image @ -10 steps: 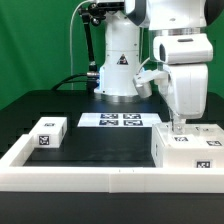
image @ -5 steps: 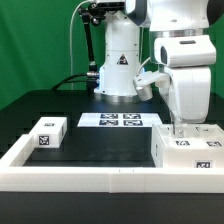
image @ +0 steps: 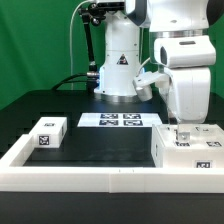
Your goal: Assemble cabinet
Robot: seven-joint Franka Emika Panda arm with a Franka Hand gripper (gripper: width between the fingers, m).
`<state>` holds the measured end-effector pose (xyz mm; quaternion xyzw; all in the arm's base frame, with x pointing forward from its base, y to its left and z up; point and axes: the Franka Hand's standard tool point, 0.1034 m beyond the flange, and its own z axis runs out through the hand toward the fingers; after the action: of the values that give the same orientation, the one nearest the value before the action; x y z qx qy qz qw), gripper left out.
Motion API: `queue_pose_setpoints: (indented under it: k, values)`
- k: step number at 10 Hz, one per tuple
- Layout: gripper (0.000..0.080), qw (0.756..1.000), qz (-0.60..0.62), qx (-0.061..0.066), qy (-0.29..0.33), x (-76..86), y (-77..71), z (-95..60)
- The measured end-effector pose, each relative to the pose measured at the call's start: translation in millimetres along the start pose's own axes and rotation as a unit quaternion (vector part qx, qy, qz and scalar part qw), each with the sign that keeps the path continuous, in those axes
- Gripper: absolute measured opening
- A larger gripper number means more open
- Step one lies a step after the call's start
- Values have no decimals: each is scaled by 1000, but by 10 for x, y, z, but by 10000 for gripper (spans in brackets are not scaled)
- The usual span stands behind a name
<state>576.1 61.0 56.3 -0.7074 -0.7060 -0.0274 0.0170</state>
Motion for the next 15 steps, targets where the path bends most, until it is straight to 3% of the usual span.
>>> queue_pose_setpoints:
  k: [1,5,7,9,10,12,15]
  values:
    - [783,1000,0,0,0,0,0,0]
    - [798,1000,10,-3,-3,-2,-58,-74]
    - [797,999,42,-2,-10,-13,-234,-174]
    - [797,995,93,-16,-12,-8,-460,-247]
    - [797,995,94,-12,-13,-15,-540,-233]
    - [797,995,102,-12,-13,-14,-529,-227]
    - [797,974,224,-12,-8,-5,-536,-221]
